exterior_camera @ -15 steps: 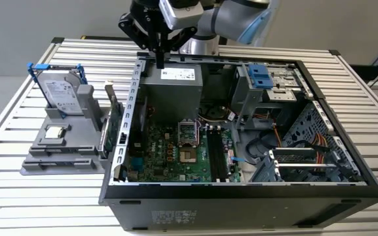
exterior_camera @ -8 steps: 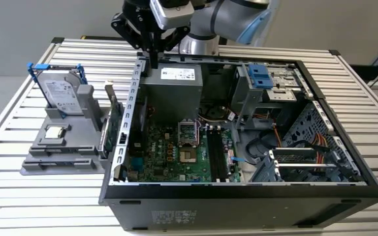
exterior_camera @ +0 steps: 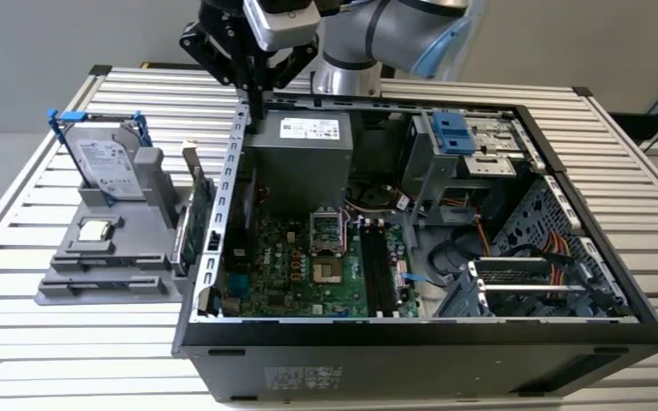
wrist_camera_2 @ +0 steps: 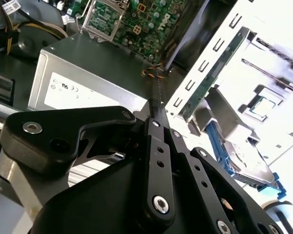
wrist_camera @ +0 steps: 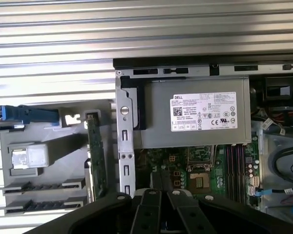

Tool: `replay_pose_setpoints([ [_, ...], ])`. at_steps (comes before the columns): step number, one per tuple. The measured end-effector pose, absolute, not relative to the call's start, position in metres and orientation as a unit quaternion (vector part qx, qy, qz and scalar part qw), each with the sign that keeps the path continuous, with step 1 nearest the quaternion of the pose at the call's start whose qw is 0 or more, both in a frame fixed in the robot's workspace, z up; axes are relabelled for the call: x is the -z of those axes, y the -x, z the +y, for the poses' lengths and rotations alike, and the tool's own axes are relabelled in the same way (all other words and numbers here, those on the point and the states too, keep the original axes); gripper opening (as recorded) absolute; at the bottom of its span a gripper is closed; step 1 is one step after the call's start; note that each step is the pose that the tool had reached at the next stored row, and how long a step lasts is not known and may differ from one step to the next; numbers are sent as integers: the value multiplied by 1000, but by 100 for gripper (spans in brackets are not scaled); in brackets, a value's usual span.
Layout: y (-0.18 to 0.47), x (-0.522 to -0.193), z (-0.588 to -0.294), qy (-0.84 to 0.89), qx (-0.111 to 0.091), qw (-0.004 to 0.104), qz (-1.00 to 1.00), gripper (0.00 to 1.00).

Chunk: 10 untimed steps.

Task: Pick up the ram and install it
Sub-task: 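Reach for the ram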

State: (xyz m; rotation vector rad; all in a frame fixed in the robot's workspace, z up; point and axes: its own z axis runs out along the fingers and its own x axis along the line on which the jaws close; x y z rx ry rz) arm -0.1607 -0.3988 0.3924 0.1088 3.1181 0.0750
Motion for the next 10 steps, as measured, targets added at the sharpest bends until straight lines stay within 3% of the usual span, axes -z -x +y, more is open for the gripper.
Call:
replay_pose_setpoints([
  [10,172,-392,-399,-35,-24,10,999,0],
])
